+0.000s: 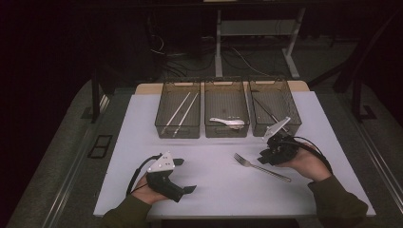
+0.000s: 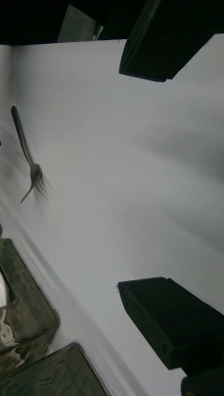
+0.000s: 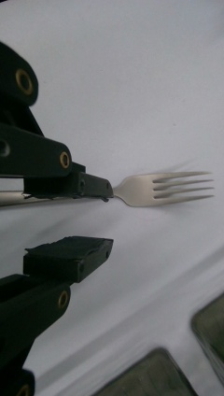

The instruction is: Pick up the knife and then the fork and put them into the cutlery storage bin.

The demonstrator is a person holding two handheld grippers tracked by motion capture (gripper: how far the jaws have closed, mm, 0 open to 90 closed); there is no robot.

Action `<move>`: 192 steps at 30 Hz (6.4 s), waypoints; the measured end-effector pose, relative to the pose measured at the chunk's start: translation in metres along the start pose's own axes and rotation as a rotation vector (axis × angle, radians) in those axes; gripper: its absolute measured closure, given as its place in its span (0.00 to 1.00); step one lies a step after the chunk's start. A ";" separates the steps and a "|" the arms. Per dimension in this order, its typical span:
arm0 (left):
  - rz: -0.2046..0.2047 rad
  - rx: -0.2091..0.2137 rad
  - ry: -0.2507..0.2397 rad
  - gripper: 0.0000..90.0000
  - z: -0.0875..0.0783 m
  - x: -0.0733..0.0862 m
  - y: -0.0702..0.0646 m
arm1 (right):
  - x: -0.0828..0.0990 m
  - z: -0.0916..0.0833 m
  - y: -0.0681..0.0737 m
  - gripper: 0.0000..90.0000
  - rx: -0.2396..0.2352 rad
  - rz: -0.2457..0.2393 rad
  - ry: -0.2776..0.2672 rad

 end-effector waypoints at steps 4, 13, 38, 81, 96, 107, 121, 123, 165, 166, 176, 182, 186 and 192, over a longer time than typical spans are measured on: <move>0.001 0.000 0.002 0.00 0.000 0.000 0.000 | 0.000 0.007 0.003 0.80 0.007 -0.040 0.064; 0.001 0.001 0.006 0.00 0.000 0.000 0.000 | -0.002 0.024 0.011 0.84 -0.008 -0.099 0.168; 0.004 0.003 0.008 0.00 0.000 0.000 0.000 | -0.008 0.031 0.012 0.95 0.003 -0.105 0.249; 0.004 0.000 0.006 0.00 0.001 0.000 0.000 | -0.031 -0.086 -0.074 0.95 0.178 0.197 -0.410; 0.003 0.001 0.006 0.00 0.000 0.000 0.000 | -0.050 -0.089 -0.118 0.95 0.311 0.246 -0.499; 0.002 0.003 0.005 0.00 0.000 0.000 0.000 | -0.037 -0.069 -0.146 0.95 0.356 0.313 -0.456; 0.003 0.002 0.006 0.00 0.000 0.000 0.000 | -0.012 -0.040 -0.157 0.95 0.358 0.342 -0.359; 0.000 0.001 0.001 0.00 0.000 0.000 0.000 | -0.010 -0.038 -0.159 0.95 0.361 0.346 -0.352; 0.001 0.002 0.007 0.00 0.000 0.000 0.000 | -0.013 -0.015 -0.162 0.69 0.288 0.398 -0.310; 0.002 0.002 0.007 0.00 0.000 0.000 0.000 | -0.012 -0.016 -0.162 0.67 0.281 0.409 -0.328; -0.002 -0.006 -0.004 0.00 0.000 -0.001 0.002 | -0.010 -0.037 -0.160 0.46 0.262 0.452 -0.472; -0.016 -0.014 -0.021 0.00 0.001 -0.002 0.005 | -0.012 -0.044 -0.150 0.37 0.289 0.414 -0.488; -0.018 -0.021 -0.018 0.00 0.002 -0.003 0.008 | -0.015 -0.046 -0.145 0.32 0.280 0.404 -0.489; -0.014 -0.020 -0.009 0.00 0.004 -0.002 0.009 | -0.020 -0.045 -0.130 0.28 0.288 0.341 -0.477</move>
Point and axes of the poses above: each handheld gripper's, and its own axes: z roughly forward along the jaws, x roughly out of its underside, y roughly to its left, the point moved 2 cm from there along z, roughly forward along the jaws, and after that the axes turned 10 degrees about -y, right-handed, at the moved point
